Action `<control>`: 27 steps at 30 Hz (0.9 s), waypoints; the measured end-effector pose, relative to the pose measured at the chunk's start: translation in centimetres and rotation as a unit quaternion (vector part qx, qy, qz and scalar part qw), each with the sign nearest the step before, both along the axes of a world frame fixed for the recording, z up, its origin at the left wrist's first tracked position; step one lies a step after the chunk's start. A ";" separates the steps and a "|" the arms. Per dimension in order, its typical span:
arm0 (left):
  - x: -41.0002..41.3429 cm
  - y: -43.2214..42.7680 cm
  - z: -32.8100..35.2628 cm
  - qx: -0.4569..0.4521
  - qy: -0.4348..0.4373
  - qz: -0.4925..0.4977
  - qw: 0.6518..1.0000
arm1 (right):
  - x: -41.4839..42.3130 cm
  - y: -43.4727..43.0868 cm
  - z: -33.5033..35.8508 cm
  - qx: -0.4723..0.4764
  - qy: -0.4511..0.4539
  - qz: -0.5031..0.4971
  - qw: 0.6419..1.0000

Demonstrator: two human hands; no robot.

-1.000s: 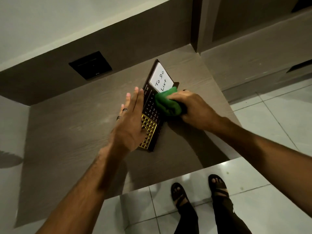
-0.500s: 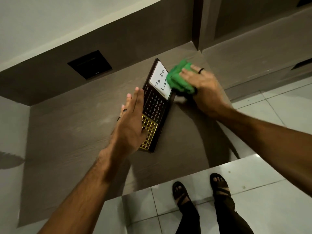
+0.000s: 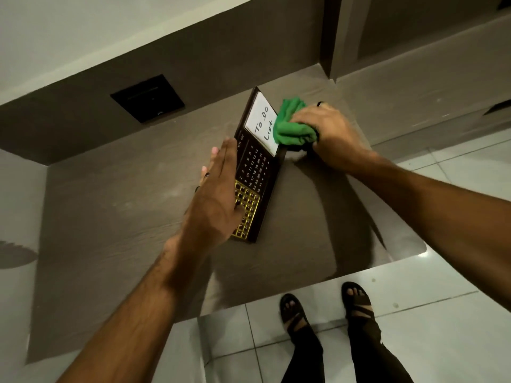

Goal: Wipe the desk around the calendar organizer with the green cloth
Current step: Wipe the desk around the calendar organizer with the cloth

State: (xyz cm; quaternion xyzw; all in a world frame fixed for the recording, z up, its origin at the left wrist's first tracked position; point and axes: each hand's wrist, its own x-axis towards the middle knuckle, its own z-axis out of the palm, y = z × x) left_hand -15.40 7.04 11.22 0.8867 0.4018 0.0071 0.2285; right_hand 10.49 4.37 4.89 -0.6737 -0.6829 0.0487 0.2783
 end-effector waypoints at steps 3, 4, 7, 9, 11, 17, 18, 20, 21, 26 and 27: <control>-0.1 0.1 -0.2 0.000 0.001 -0.002 1.000 | -3.9 -2.7 -0.6 -0.015 0.001 0.007 1.000; -0.1 0.1 -0.1 -0.004 -0.001 -0.002 1.000 | -6.1 -4.5 -0.8 -0.020 -0.019 0.068 0.997; -0.1 0.1 0.0 -0.010 -0.001 -0.006 1.000 | -7.6 -6.6 -1.2 -0.037 -0.063 0.202 0.977; -0.1 0.0 0.0 -0.009 0.000 -0.008 1.000 | -4.6 -4.4 -0.7 -0.043 -0.047 0.134 0.989; -0.1 0.0 0.0 -0.007 -0.001 -0.006 1.000 | -1.0 -1.5 -0.1 -0.034 -0.019 0.052 0.998; 0.0 0.2 0.0 -0.014 0.005 -0.001 1.000 | -1.5 -1.1 -0.2 -0.030 -0.008 0.022 0.999; -0.1 0.3 0.0 -0.015 0.006 -0.003 1.000 | -2.3 -2.4 -0.9 -0.039 -0.019 0.057 0.997; -0.1 0.2 0.0 -0.013 0.007 -0.006 1.000 | -1.3 -3.1 -1.5 -0.057 -0.037 0.074 0.995; -0.1 0.2 0.0 -0.014 0.007 -0.008 1.000 | -0.3 -2.1 -1.4 -0.061 -0.032 0.027 0.997; 0.0 0.1 0.4 -0.014 0.004 -0.007 1.000 | -3.4 -1.2 -1.7 -0.025 0.073 -0.064 0.995; 0.0 0.1 0.4 -0.020 0.005 -0.007 1.000 | -5.0 -2.8 -2.0 -0.027 0.015 -0.015 0.999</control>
